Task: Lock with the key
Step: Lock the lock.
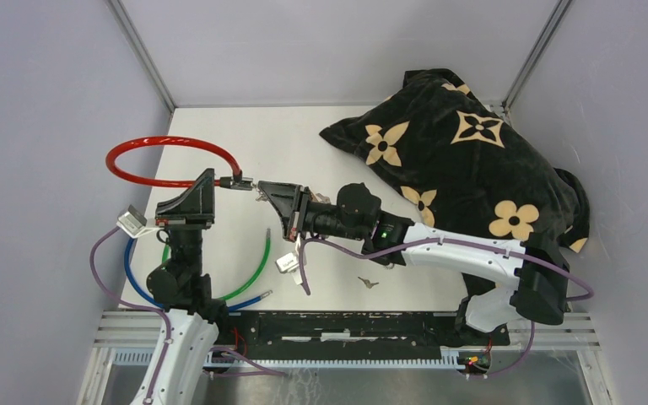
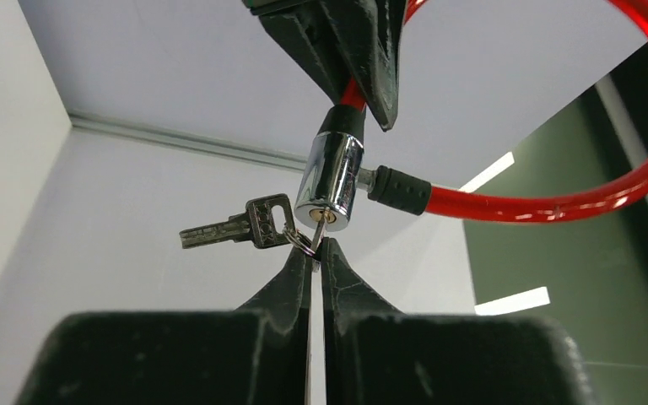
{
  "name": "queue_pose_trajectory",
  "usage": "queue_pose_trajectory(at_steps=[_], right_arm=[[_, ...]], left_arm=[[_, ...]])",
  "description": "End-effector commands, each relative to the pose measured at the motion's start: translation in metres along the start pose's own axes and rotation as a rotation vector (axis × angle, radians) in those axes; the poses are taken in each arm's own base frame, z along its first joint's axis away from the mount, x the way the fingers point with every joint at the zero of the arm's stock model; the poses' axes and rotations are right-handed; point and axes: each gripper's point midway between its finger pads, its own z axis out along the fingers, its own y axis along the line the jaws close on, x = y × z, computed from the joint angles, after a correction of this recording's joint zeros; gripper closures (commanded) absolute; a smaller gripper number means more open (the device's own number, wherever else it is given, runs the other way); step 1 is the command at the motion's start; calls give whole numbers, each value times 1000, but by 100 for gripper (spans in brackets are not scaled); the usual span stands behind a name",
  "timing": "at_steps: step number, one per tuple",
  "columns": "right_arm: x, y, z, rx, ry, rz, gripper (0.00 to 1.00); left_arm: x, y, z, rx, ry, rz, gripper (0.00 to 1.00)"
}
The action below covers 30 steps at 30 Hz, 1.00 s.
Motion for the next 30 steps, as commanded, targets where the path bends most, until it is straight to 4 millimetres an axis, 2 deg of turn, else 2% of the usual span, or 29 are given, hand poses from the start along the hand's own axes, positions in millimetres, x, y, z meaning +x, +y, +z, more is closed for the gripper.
queue_pose_trajectory(at_steps=[1,5,14,20,26,30], right_arm=[[-21,-37,-2,57,-134,245,100],[-21,-30,1,45,-132,313,100],[-19,-27,-2,62,-164,470,100],[-24,-23,1,32,-205,503,100],[-15,-7,0,8,-140,493,83],[-8,-1,-2,13,-110,498,79]], left_arm=[[-8,-28,4,95,-14,25,98],[-8,-30,3,104,-9,32,98],[-11,-33,2,113,-23,33,98],[-11,-33,2,114,-22,33,98],[-11,-33,2,113,-22,33,98],[-11,-34,2,117,-24,33,98]])
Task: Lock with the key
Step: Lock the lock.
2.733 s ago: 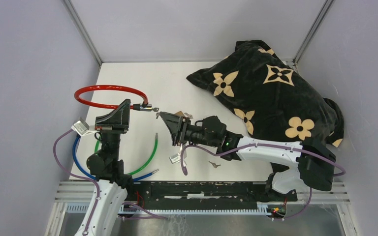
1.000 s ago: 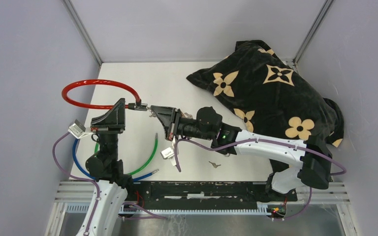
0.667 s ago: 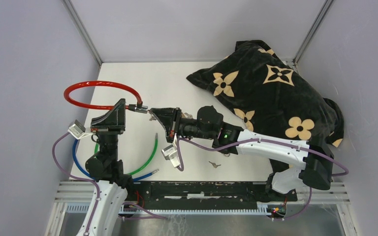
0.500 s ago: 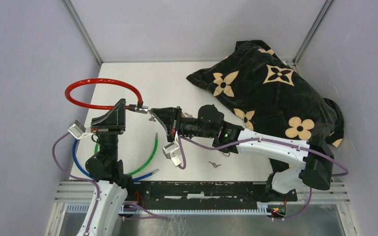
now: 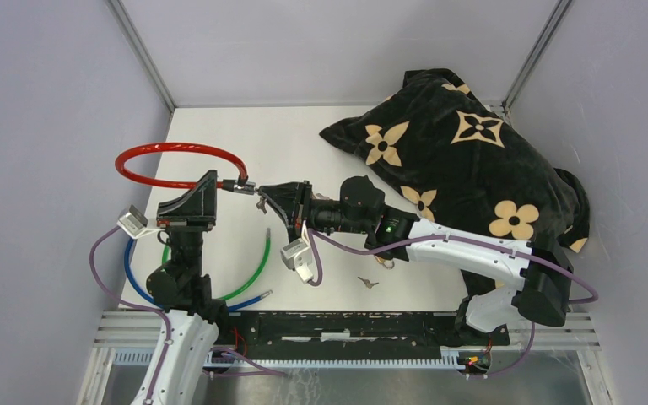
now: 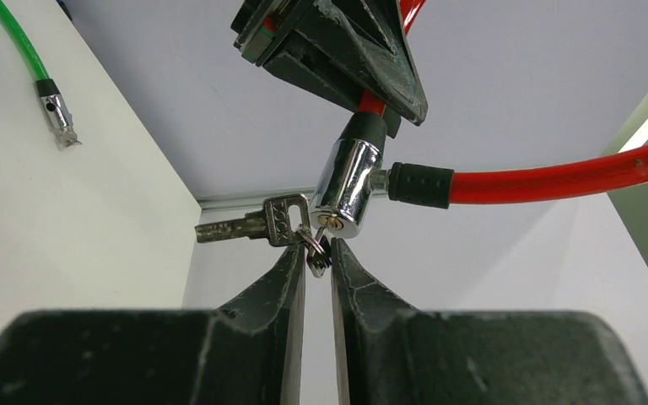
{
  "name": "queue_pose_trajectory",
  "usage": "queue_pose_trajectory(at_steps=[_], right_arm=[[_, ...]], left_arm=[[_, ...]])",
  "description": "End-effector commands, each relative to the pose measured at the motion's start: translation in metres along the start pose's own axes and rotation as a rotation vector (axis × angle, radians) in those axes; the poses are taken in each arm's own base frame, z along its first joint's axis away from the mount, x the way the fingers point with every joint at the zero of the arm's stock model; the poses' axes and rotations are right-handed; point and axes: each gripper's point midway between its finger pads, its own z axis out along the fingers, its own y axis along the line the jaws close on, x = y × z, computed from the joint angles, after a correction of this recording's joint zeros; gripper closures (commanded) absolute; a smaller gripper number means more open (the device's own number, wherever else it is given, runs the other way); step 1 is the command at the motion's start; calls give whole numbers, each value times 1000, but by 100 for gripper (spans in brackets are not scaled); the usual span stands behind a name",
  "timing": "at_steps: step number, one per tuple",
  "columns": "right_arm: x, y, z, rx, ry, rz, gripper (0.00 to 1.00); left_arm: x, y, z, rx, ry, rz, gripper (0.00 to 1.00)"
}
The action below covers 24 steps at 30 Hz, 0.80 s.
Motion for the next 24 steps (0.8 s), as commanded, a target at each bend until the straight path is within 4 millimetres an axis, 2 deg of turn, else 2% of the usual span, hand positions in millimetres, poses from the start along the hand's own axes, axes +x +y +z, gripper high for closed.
queue_pose_trajectory(at_steps=[1,5,12,21,23,24], right_arm=[[-1,-6,-1,33,-14,20,78],[1,-6,-4,39,-1,28,70],[10,-5,-16,64,36,66,48],[21,-18,-37,141,81,201,28],[24,-18,-41,135,97,251,20],[23,-18,-43,126,102,273,13]], left_arm=[[-9,-25,4,81,-19,30,98],[-9,-25,4,81,-19,30,98],[-10,-26,5,83,-21,29,98],[-9,-24,5,74,-19,25,98],[-9,-24,5,74,-20,24,98],[-9,-24,5,75,-20,25,98]])
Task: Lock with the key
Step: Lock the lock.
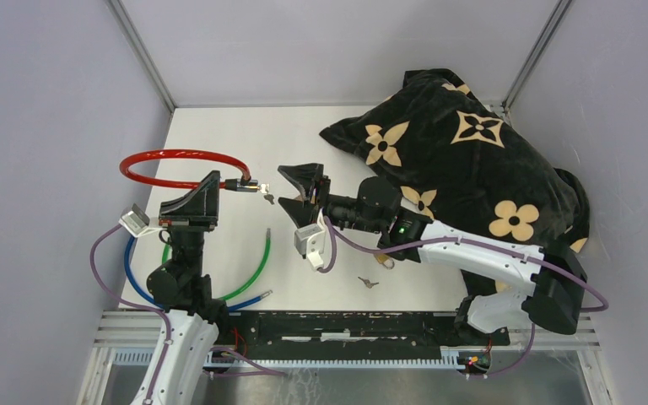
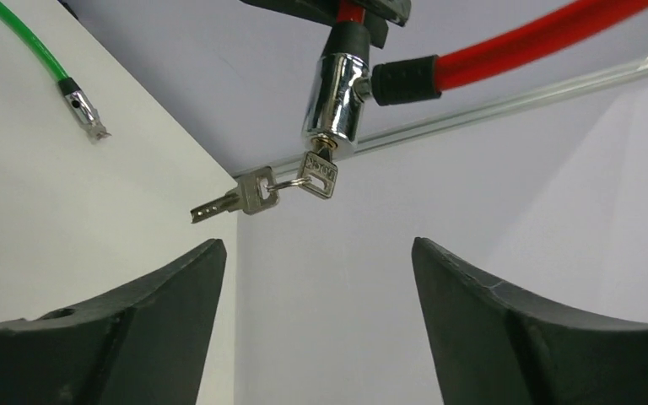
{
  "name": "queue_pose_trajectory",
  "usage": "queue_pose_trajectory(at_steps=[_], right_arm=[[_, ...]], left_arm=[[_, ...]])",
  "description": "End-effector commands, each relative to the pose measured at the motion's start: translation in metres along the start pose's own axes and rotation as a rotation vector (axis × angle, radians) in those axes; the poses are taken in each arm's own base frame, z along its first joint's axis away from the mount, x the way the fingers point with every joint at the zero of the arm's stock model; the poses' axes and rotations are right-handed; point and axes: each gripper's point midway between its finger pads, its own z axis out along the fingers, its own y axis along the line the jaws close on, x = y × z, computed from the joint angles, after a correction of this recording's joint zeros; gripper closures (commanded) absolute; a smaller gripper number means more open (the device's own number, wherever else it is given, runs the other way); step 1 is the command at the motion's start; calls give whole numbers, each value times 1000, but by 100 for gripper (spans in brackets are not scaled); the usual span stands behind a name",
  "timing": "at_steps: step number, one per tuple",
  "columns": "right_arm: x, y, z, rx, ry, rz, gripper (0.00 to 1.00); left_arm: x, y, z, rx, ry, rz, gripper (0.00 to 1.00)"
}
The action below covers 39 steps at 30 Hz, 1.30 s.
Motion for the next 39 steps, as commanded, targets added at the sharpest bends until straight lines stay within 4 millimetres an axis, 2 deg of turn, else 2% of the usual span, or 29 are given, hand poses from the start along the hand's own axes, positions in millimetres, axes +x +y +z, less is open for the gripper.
queue_pose_trajectory(at_steps=[1,4,8,12,15,18,23,29,32,33,35,39], right_arm=[[-5,-25,-15,61,21,132,8],[-17,-19,-20,0,-10,254,2],[-28,-16,-19,-86,-3,488,2],[-64,-30,-15,-157,-131,682,2],[-79,-56,-7,-78,-220,829,2],[-78,-81,7,3,-237,945,4],[-72,-90,27,93,-239,1041,11],[-61,-106,36,197,-233,1052,19],[-59,-110,47,202,-232,1051,21],[-57,-111,52,199,-228,1051,23],[-55,-112,59,195,-220,1049,36],[-52,-117,64,198,-209,1047,73]], left_arm=[[-14,-25,6,78,-44,27,98],[-14,-24,6,74,-43,25,98],[-14,-24,6,71,-44,26,98],[-14,-23,6,69,-43,26,98],[-14,-23,6,70,-43,24,98],[-14,-23,5,70,-44,24,98],[-14,-24,5,71,-44,24,98],[-13,-22,4,67,-40,23,98],[-11,-19,4,57,-34,20,98],[-11,-18,4,53,-33,20,98],[-11,-18,4,50,-33,21,98],[-11,-18,4,50,-33,22,98]])
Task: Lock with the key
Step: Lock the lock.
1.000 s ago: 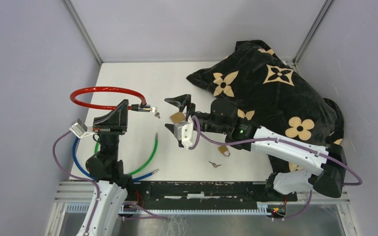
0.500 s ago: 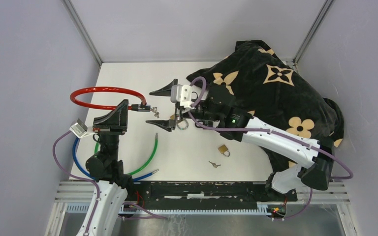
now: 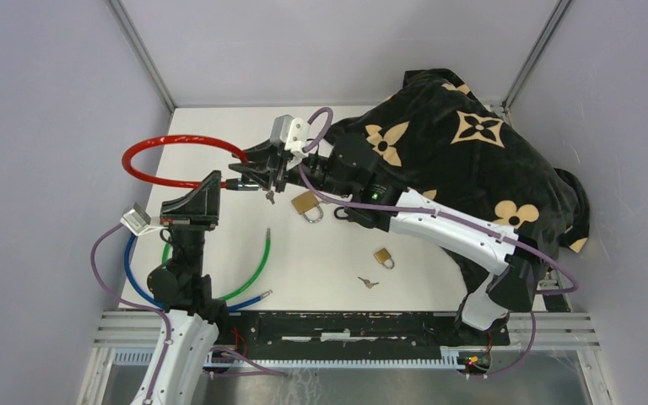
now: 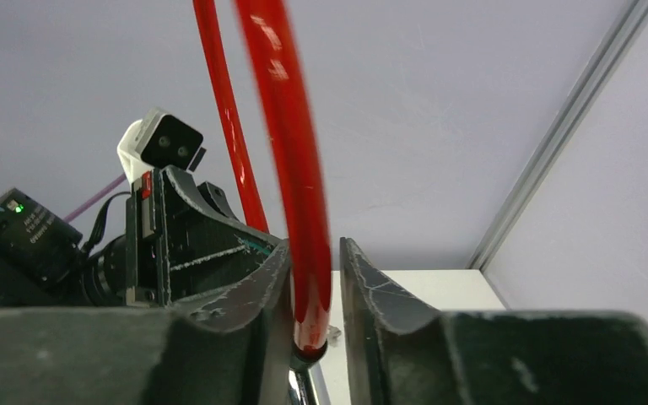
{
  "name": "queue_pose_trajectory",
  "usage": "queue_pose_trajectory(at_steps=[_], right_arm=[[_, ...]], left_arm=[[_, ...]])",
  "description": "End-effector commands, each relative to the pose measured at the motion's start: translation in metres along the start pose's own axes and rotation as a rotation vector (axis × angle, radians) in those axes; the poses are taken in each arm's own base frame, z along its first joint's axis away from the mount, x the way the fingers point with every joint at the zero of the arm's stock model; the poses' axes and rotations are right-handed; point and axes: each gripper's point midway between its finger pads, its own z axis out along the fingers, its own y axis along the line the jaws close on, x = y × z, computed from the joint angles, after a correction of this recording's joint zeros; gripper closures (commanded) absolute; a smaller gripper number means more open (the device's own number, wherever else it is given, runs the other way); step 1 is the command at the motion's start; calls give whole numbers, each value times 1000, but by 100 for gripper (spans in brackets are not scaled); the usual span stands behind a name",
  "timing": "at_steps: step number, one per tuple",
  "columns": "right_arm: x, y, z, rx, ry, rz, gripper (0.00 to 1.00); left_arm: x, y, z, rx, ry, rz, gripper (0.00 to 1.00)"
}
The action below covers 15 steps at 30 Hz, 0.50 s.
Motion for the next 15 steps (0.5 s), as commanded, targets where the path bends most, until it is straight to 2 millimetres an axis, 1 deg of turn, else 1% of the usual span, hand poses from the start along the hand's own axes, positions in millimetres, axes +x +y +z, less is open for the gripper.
queue_pose_trajectory(at_steps=[1,3,4,7,11,13,15], right_arm=[[-30,-10,7,35,-57,-11,82],[-40,-13,6,40,-68,-17,95],[-48,-15,6,40,-82,-22,100],[-74,-16,4,9,-135,-11,100],[-97,-16,4,-16,-184,-6,100],[-100,-15,4,-21,-188,-10,100],[-96,-15,3,-23,-180,-2,100]], left_arm=[[-13,-22,4,67,-43,25,98],[-12,-19,4,60,-41,28,98],[-12,-18,3,56,-41,32,98],[-12,-15,3,45,-47,47,98],[-11,-13,3,40,-42,57,98],[-12,-12,3,37,-46,54,98],[-13,-14,3,41,-48,54,98]])
